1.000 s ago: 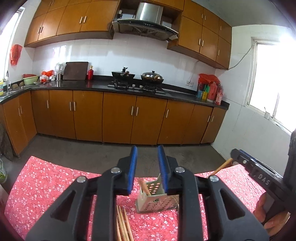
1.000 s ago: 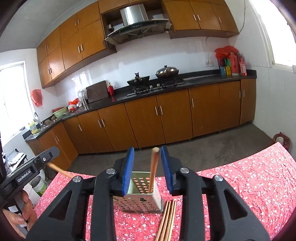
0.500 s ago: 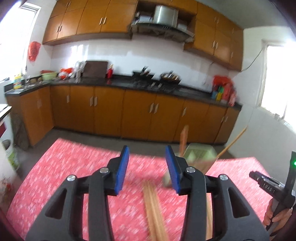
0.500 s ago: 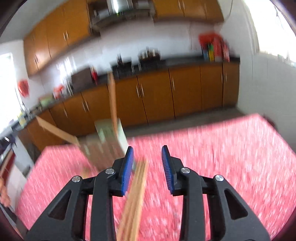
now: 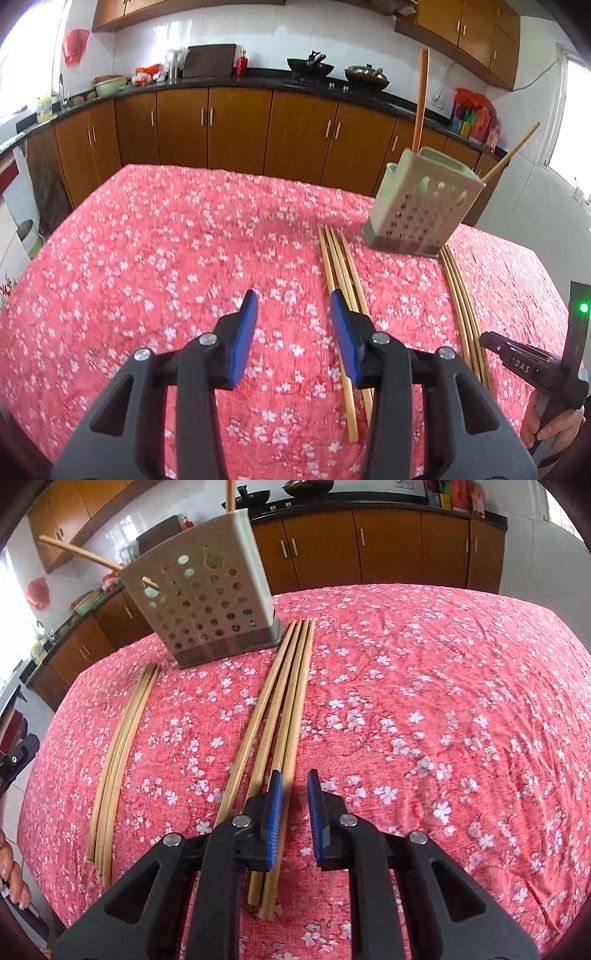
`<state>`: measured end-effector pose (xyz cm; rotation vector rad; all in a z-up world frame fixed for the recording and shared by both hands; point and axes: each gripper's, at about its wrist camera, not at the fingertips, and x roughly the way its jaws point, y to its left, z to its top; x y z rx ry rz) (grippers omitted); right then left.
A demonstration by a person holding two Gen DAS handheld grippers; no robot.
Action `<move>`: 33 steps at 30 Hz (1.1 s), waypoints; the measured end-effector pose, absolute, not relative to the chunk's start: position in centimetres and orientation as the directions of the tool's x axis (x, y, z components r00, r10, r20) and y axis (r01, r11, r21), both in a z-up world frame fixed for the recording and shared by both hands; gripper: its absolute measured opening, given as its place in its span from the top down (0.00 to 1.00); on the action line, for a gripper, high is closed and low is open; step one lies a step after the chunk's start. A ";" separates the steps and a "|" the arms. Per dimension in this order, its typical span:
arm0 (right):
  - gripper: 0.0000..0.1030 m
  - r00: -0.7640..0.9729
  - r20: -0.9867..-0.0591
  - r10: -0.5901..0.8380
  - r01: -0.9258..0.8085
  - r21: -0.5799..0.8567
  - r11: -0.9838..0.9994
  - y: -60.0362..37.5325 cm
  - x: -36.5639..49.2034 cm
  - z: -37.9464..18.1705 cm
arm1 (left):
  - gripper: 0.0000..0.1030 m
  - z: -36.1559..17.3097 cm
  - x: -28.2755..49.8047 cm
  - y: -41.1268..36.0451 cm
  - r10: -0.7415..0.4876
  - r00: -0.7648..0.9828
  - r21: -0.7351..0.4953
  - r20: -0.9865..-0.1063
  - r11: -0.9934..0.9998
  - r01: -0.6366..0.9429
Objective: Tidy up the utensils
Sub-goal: 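Move the grippers back to the chopsticks and grasp another one, then lift the chopstick and carry it above the utensil holder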
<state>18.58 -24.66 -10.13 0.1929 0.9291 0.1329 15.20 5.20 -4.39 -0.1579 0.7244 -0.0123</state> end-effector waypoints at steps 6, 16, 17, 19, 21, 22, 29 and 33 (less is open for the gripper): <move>0.92 0.605 -0.783 0.144 -0.029 0.158 0.987 -24.0 18.8 -10.7 | 0.60 -5.1 15.5 4.7 -0.090 0.732 -0.162 -0.676 0.986 -0.028; 0.92 0.627 -0.774 0.083 0.084 0.173 0.981 -28.0 18.6 -10.7 | 0.76 -7.6 16.5 2.0 -0.153 0.663 -0.144 -0.732 0.987 0.068; 0.92 0.630 -0.773 0.078 0.082 0.165 0.983 -27.9 18.4 -10.6 | 0.78 -8.0 16.7 1.7 -0.150 0.655 -0.136 -0.741 0.988 0.072; 0.92 0.632 -0.772 0.072 0.080 0.157 0.984 -27.9 18.3 -10.6 | 0.80 -8.7 17.0 1.2 -0.146 0.635 -0.123 -0.759 0.989 0.081; 0.92 0.633 -0.771 0.071 0.079 0.155 0.985 -27.9 18.4 -10.6 | 0.81 -9.1 17.0 0.9 -0.147 0.623 -0.116 -0.769 0.989 0.090; 0.92 0.633 -0.771 0.072 0.078 0.155 0.985 -27.9 18.4 -10.6 | 0.81 -9.4 17.0 0.6 -0.144 0.616 -0.108 -0.775 0.990 0.096; 0.92 0.635 -0.771 0.053 0.069 0.125 0.990 -27.4 18.5 -10.7 | 0.92 -10.4 17.5 0.4 -0.099 0.606 -0.064 -0.789 0.995 0.080; 0.92 0.636 -0.770 0.049 0.057 0.110 0.992 -27.3 18.7 -10.8 | 0.92 -10.3 18.6 1.9 -0.061 0.613 -0.040 -0.787 0.998 0.047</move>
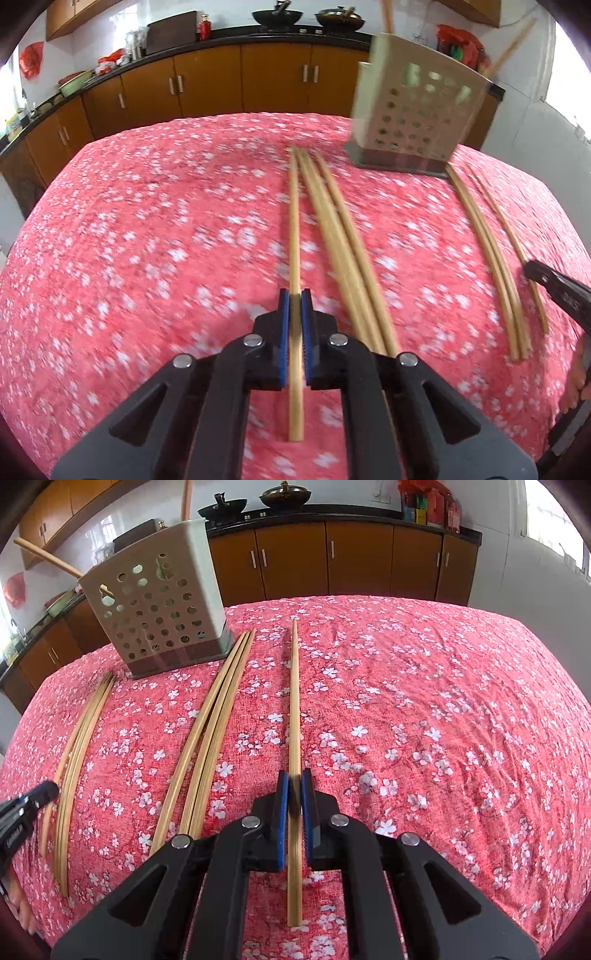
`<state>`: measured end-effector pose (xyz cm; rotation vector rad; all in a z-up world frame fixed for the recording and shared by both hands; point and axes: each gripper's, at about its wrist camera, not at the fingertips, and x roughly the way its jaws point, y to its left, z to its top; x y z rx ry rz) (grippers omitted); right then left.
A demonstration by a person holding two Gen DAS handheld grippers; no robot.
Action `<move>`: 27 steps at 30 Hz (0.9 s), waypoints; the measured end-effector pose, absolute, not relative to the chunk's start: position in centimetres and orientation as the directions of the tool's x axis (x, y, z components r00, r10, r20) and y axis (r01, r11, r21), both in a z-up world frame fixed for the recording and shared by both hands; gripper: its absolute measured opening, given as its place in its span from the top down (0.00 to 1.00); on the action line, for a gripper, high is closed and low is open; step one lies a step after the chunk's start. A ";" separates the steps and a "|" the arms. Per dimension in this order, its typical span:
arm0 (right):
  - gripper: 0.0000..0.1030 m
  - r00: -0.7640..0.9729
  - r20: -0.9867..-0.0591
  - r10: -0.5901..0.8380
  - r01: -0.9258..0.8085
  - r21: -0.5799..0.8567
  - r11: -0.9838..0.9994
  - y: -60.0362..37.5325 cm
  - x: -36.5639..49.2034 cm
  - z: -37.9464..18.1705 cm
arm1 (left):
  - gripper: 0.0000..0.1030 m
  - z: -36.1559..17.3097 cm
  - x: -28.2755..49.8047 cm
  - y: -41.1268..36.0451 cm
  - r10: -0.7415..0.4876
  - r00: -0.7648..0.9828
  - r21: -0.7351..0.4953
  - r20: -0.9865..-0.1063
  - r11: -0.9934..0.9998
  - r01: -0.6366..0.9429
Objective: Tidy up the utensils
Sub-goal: 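Lift the chopstick and carry it above the utensil holder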
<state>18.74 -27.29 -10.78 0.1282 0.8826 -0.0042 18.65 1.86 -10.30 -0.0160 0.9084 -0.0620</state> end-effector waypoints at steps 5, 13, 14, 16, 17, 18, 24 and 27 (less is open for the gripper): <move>0.92 0.648 -0.760 0.045 0.073 0.121 0.990 -28.2 19.1 -10.9 | 0.92 -10.3 20.0 4.2 -0.068 0.623 -0.075 -0.779 0.997 0.015; 0.92 0.648 -0.760 0.046 0.074 0.123 0.990 -28.5 19.1 -10.9 | 0.91 -10.1 20.2 4.5 -0.093 0.623 -0.109 -0.776 0.994 0.013; 0.92 0.648 -0.760 0.045 0.074 0.123 0.990 -28.4 19.1 -10.9 | 0.91 -10.1 20.1 4.5 -0.098 0.623 -0.116 -0.776 0.993 0.012; 0.92 0.648 -0.760 0.046 0.074 0.123 0.990 -28.3 19.1 -10.9 | 0.91 -10.1 20.1 4.7 -0.105 0.624 -0.125 -0.775 0.992 0.012; 0.92 0.648 -0.760 0.046 0.074 0.123 0.990 -28.3 19.1 -10.9 | 0.91 -10.1 20.1 4.7 -0.104 0.624 -0.125 -0.775 0.992 0.011; 0.92 0.648 -0.760 0.046 0.074 0.123 0.990 -28.3 19.1 -10.9 | 0.91 -10.2 20.1 4.6 -0.102 0.624 -0.122 -0.775 0.992 0.011; 0.92 0.648 -0.760 0.045 0.074 0.122 0.990 -28.2 19.1 -11.0 | 0.91 -10.1 20.1 4.4 -0.088 0.624 -0.105 -0.776 0.994 0.010; 0.92 0.648 -0.760 0.047 0.074 0.124 0.990 -28.3 19.1 -11.0 | 0.91 -10.1 20.0 4.5 -0.089 0.624 -0.106 -0.776 0.994 0.010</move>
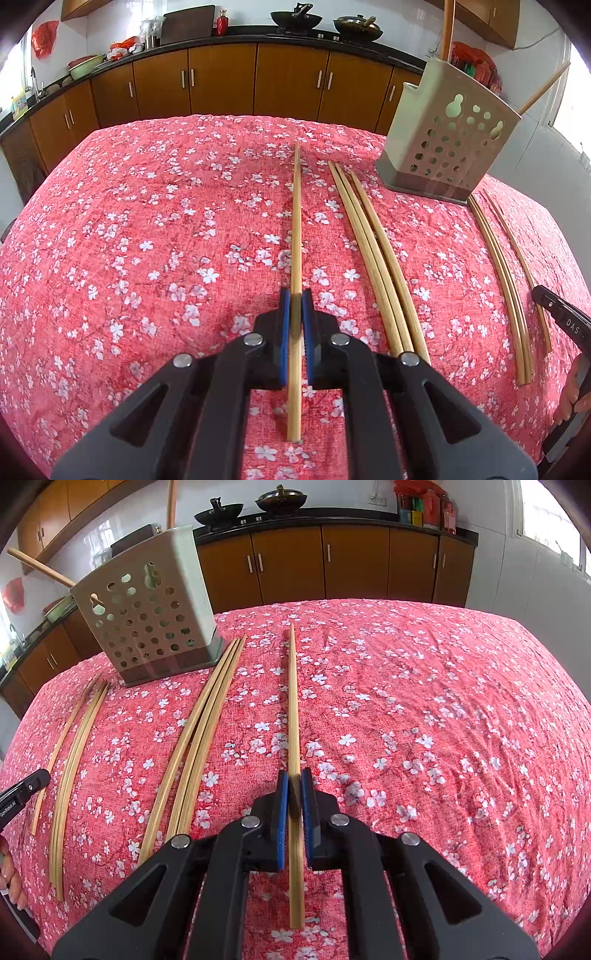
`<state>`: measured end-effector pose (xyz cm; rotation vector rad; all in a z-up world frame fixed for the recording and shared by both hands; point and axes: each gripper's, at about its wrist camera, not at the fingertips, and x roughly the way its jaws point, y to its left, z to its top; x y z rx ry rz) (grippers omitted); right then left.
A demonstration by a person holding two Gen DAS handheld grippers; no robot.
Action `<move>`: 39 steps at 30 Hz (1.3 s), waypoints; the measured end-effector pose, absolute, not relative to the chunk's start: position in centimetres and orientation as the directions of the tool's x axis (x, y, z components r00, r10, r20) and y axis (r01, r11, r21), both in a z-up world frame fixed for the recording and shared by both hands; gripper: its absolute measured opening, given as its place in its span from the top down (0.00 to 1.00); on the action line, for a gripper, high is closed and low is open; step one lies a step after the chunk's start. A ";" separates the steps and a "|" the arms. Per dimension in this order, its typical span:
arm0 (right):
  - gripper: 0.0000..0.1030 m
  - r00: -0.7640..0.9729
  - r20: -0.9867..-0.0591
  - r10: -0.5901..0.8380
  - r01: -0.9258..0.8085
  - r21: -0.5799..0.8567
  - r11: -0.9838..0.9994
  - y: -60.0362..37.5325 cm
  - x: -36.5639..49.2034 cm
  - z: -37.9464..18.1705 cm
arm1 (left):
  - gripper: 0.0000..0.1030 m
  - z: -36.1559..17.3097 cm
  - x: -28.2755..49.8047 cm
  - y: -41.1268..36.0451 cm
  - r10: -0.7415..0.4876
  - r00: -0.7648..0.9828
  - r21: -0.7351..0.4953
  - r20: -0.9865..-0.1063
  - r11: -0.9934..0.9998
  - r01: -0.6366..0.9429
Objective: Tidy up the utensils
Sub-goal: 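Lift the chopstick and carry it above the utensil holder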
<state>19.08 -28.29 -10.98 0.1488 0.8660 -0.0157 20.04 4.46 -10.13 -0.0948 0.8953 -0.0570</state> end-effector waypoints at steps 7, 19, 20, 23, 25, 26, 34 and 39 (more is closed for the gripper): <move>0.92 0.649 -0.759 0.053 0.075 0.133 0.988 -28.3 19.0 -11.0 | 0.91 -10.2 20.1 4.4 -0.089 0.624 -0.107 -0.776 0.994 0.010; 0.92 0.649 -0.759 0.056 0.074 0.136 0.988 -28.3 17.8 -10.9 | 0.91 -9.9 19.2 3.9 -0.072 0.621 -0.083 -0.781 0.996 0.012; 0.92 0.648 -0.759 0.054 0.075 0.134 0.988 -28.3 17.8 -10.9 | 0.91 -9.9 19.1 3.9 -0.073 0.621 -0.085 -0.780 0.996 0.010; 0.92 0.648 -0.759 0.063 0.073 0.144 0.987 -28.5 17.7 -10.8 | 0.92 -9.9 18.9 3.9 -0.071 0.622 -0.082 -0.780 0.997 0.010; 0.92 0.649 -0.758 0.064 0.079 0.151 0.985 -28.7 17.6 -10.6 | 0.93 -9.8 18.9 3.7 -0.066 0.621 -0.069 -0.781 0.997 0.018; 0.92 0.657 -0.752 0.063 0.083 0.155 0.984 -28.9 17.4 -10.3 | 0.93 -9.7 18.9 3.6 -0.063 0.619 -0.064 -0.783 0.998 0.021; 0.92 0.764 -0.643 0.053 0.082 0.178 0.981 -30.3 15.4 -5.7 | 0.93 -5.8 17.7 3.7 -0.073 0.686 -0.057 -0.724 0.997 0.045; 0.92 0.812 -0.581 0.050 0.082 0.198 0.977 -30.8 14.8 -3.3 | 0.93 -2.7 16.8 3.6 -0.087 0.744 -0.070 -0.662 0.996 0.053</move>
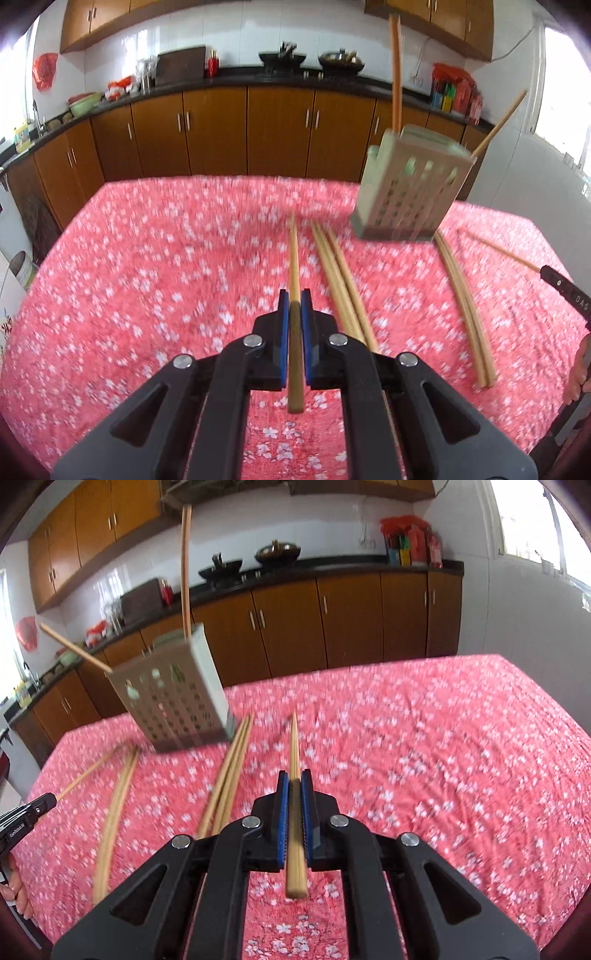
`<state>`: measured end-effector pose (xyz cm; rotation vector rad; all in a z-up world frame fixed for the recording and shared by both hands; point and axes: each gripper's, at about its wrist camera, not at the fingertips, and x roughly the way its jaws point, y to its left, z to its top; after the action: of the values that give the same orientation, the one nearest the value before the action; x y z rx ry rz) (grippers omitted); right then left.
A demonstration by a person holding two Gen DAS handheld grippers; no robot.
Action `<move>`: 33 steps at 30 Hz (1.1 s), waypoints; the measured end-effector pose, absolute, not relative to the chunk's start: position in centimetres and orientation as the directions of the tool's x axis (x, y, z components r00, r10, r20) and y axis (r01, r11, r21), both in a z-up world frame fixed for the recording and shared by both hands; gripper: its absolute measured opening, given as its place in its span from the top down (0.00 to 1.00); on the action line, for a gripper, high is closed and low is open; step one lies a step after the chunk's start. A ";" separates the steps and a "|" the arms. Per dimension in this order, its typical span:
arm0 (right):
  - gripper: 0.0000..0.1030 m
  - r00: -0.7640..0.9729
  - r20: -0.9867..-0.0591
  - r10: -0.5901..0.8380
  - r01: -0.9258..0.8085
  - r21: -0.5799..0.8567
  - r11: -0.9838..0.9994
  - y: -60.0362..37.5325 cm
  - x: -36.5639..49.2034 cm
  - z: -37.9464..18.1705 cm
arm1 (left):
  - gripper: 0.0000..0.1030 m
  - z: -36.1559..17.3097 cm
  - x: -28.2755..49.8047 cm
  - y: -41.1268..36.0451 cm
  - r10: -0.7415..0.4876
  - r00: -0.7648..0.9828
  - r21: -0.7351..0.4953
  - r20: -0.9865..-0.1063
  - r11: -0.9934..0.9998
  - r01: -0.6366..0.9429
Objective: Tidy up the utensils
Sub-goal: 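Lift the chopstick and carry it above the utensil holder, then drop the chopstick into the holder and open the grippers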
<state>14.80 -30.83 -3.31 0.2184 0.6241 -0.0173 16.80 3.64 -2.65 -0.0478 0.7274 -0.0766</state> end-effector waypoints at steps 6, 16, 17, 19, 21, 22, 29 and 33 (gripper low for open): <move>0.92 0.865 -0.499 0.046 0.071 0.212 0.975 -31.1 14.2 -0.6 | 0.93 1.4 16.1 3.6 -0.096 0.818 -0.098 -0.567 0.994 0.048; 0.92 0.885 -0.464 0.041 0.068 0.216 0.974 -31.3 14.3 0.3 | 0.93 4.4 16.0 4.0 -0.093 0.863 -0.103 -0.497 0.994 0.048; 0.92 0.886 -0.461 0.040 0.068 0.213 0.975 -31.3 14.4 0.4 | 0.93 4.4 16.1 3.9 -0.092 0.864 -0.101 -0.496 0.994 0.048; 0.93 0.891 -0.452 0.035 0.068 0.209 0.976 -31.4 14.3 0.6 | 0.93 4.4 16.2 3.8 -0.091 0.864 -0.097 -0.496 0.994 0.049; 0.93 0.902 -0.429 0.049 0.054 0.224 0.973 -31.4 14.2 1.7 | 0.93 4.8 16.4 3.8 -0.092 0.866 -0.091 -0.492 0.994 0.054; 0.93 0.908 -0.415 0.065 0.041 0.240 0.970 -31.5 14.2 2.4 | 0.93 5.3 16.4 3.7 -0.099 0.869 -0.089 -0.484 0.994 0.063; 0.93 0.930 -0.302 0.208 -0.102 0.332 0.938 -32.0 13.8 9.7 | 0.93 11.2 15.9 2.9 -0.171 0.908 -0.089 -0.382 0.985 0.148; 0.93 0.928 -0.267 0.259 -0.166 0.327 0.930 -31.2 14.0 12.3 | 0.93 14.2 16.1 1.6 -0.207 0.927 -0.092 -0.314 0.978 0.187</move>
<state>14.01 -31.18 12.32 0.3053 0.3125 0.2214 16.06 1.58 14.16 -0.0603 0.3286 -0.2021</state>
